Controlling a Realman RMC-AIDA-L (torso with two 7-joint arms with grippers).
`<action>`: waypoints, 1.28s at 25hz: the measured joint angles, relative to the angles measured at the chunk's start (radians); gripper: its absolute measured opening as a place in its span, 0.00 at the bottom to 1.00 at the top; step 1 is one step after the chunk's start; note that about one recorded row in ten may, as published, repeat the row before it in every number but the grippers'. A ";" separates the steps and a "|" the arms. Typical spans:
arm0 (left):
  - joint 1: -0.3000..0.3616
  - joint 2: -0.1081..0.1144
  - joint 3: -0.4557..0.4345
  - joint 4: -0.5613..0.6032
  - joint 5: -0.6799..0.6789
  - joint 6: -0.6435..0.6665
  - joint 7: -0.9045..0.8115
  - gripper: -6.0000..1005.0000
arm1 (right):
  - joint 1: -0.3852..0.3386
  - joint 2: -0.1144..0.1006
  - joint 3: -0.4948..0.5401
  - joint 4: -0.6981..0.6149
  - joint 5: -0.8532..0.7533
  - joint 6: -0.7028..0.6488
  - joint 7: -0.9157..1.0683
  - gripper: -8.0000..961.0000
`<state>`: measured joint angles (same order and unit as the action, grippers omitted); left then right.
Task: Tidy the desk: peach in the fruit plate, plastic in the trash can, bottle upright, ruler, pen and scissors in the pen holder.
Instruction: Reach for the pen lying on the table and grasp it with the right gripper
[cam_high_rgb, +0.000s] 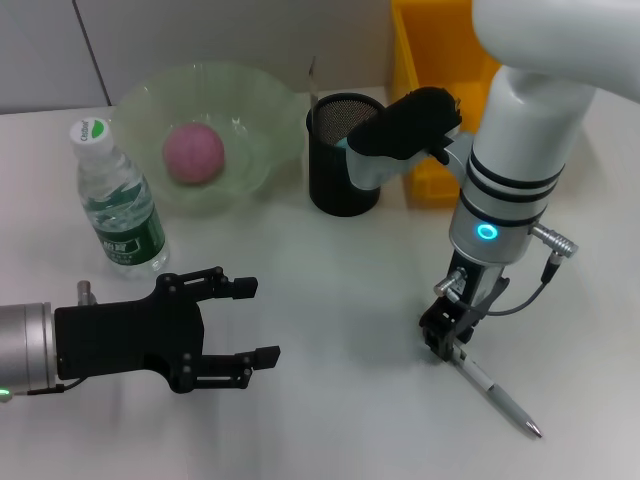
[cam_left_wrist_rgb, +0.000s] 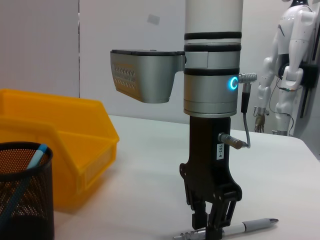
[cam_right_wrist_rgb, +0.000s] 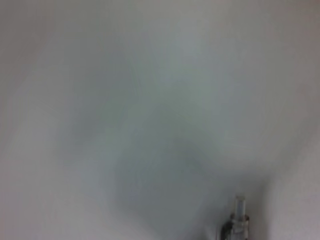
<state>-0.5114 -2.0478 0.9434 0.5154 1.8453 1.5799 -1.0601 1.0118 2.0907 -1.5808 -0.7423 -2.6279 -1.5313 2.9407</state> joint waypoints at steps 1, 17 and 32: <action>0.000 0.000 0.000 0.000 0.000 0.000 0.000 0.83 | 0.000 0.000 0.000 0.000 0.000 0.000 0.000 0.31; -0.001 0.004 0.003 0.002 0.000 -0.002 0.003 0.83 | 0.002 0.001 -0.005 0.006 0.009 0.007 0.008 0.31; -0.003 0.006 0.003 0.014 0.000 -0.006 0.002 0.83 | 0.004 0.002 -0.019 0.008 0.016 0.010 0.011 0.31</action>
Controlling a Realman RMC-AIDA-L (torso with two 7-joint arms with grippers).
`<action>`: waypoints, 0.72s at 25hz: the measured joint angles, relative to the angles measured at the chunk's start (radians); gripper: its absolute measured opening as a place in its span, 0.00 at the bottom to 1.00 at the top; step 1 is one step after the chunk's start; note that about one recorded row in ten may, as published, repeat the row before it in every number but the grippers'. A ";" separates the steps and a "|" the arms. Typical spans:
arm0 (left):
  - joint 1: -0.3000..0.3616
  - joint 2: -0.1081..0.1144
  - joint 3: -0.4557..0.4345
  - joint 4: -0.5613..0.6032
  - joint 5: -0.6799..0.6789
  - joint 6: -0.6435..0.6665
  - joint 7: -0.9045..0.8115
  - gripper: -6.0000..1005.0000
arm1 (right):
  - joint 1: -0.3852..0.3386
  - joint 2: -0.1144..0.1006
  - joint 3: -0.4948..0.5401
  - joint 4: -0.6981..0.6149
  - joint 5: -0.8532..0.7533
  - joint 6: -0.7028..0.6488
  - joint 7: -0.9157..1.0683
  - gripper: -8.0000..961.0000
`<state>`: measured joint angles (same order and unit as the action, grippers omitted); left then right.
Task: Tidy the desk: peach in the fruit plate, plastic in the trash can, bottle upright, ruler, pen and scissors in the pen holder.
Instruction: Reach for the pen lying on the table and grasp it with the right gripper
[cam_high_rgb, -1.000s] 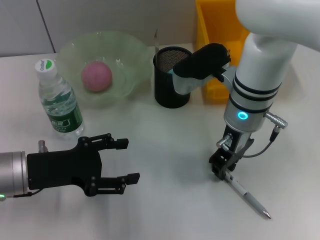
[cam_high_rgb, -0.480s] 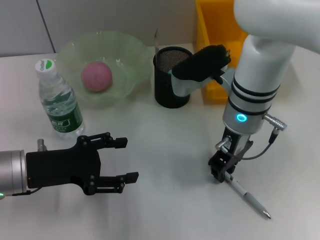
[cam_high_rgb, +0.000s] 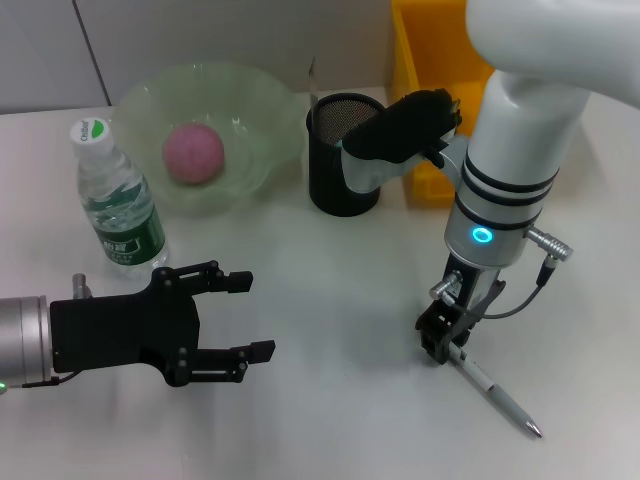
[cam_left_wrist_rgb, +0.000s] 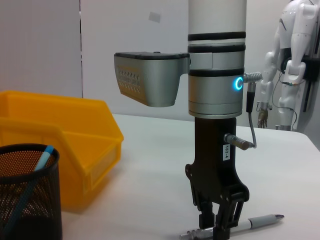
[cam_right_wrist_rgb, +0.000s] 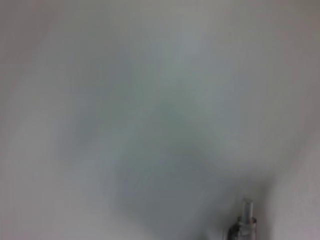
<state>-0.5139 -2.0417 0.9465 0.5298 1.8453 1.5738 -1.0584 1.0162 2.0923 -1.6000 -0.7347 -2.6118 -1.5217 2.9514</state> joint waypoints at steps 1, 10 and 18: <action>0.000 0.000 0.000 0.000 0.000 0.000 0.000 0.83 | 0.000 0.000 0.000 0.000 0.000 0.000 0.000 0.31; 0.000 0.000 0.000 0.000 0.000 0.000 0.003 0.83 | 0.005 0.000 0.000 0.013 0.001 0.002 0.000 0.28; 0.000 0.000 0.000 -0.001 0.000 0.002 0.004 0.83 | 0.008 0.000 -0.006 0.026 0.009 0.008 0.000 0.26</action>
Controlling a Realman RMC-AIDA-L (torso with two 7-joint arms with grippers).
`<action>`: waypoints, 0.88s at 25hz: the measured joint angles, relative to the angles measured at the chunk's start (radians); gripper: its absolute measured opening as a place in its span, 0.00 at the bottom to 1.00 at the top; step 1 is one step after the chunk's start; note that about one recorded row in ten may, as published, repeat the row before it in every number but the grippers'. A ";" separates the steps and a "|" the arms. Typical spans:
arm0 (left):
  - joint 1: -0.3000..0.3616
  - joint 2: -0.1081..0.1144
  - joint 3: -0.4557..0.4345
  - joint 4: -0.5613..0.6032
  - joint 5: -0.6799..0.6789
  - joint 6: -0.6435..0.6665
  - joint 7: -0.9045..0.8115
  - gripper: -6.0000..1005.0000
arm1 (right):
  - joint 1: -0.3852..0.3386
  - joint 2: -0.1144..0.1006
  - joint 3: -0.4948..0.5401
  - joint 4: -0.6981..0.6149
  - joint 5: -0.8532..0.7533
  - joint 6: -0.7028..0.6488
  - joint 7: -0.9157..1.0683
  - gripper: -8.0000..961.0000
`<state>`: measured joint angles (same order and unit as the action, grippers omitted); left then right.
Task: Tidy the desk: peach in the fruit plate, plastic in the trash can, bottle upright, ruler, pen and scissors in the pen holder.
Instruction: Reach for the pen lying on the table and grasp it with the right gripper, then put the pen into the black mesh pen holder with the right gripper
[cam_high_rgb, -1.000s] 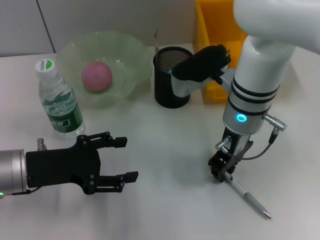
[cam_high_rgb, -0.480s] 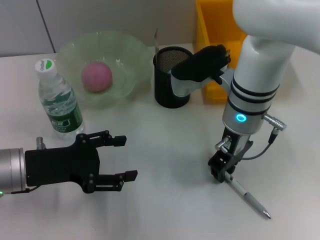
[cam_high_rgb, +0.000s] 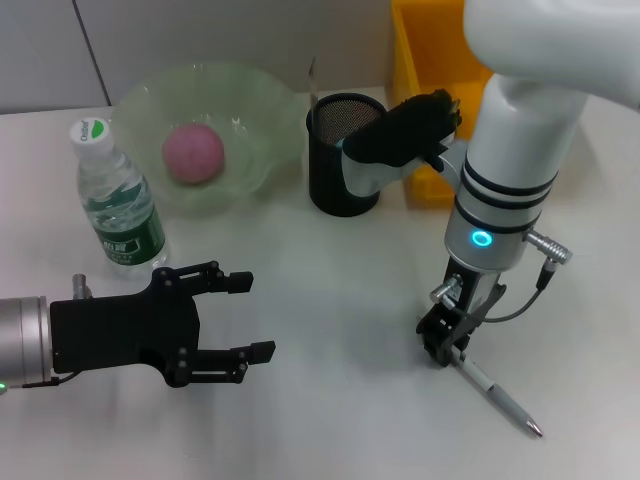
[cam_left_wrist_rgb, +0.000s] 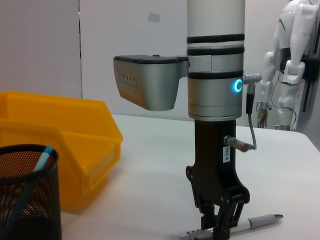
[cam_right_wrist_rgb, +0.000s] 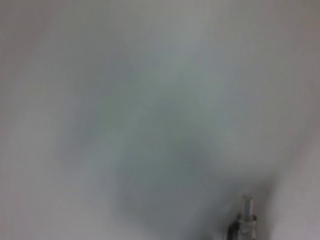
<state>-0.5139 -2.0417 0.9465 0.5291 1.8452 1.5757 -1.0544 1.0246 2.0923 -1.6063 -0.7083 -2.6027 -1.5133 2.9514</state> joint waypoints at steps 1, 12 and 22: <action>0.000 0.000 0.000 0.000 0.000 0.001 0.000 0.83 | 0.001 0.000 -0.001 0.005 0.002 0.001 0.000 0.26; 0.000 0.003 0.000 0.000 0.000 0.003 0.002 0.83 | 0.003 0.000 -0.002 0.010 0.004 0.006 0.000 0.23; 0.000 0.003 -0.002 0.000 0.000 0.003 0.002 0.83 | 0.002 0.000 -0.003 0.003 0.004 0.005 0.001 0.21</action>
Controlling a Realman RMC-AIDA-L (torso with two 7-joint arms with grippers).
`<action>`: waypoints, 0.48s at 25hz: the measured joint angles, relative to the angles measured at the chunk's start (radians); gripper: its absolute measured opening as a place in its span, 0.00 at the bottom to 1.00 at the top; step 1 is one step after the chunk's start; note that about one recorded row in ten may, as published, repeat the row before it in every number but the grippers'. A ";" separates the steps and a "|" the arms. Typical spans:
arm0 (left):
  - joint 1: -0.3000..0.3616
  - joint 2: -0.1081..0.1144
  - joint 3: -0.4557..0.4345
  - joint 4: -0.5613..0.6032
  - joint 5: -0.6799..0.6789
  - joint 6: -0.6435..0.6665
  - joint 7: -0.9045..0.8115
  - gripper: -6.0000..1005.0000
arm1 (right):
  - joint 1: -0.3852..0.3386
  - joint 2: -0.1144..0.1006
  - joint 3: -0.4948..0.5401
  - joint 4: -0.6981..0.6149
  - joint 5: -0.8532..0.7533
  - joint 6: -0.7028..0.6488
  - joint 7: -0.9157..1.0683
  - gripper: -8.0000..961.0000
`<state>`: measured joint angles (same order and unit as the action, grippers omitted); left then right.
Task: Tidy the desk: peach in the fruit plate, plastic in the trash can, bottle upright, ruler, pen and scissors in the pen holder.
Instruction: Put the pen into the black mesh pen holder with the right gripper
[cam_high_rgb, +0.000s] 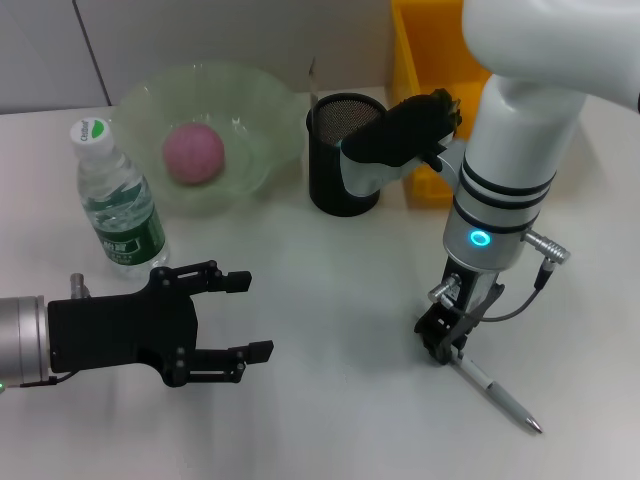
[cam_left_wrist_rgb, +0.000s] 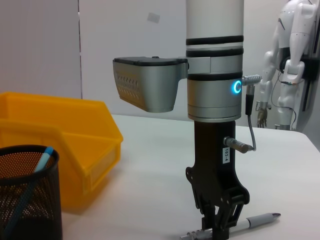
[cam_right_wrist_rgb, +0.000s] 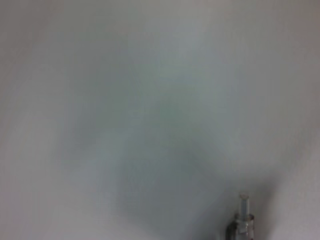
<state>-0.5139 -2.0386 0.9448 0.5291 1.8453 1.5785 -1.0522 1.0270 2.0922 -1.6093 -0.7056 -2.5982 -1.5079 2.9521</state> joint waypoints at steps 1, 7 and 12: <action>0.000 0.000 0.000 0.000 0.000 0.000 0.000 0.83 | 0.000 0.000 0.001 -0.003 0.000 0.000 0.000 0.21; 0.000 0.000 -0.003 0.000 0.000 0.001 0.000 0.83 | -0.014 -0.008 0.044 -0.077 0.031 -0.014 -0.016 0.19; 0.000 0.002 -0.007 0.000 -0.001 -0.001 0.000 0.83 | -0.036 -0.011 0.124 -0.144 0.034 -0.027 -0.071 0.19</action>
<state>-0.5134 -2.0364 0.9383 0.5291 1.8441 1.5770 -1.0522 0.9915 2.0814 -1.4856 -0.8499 -2.5644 -1.5351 2.8816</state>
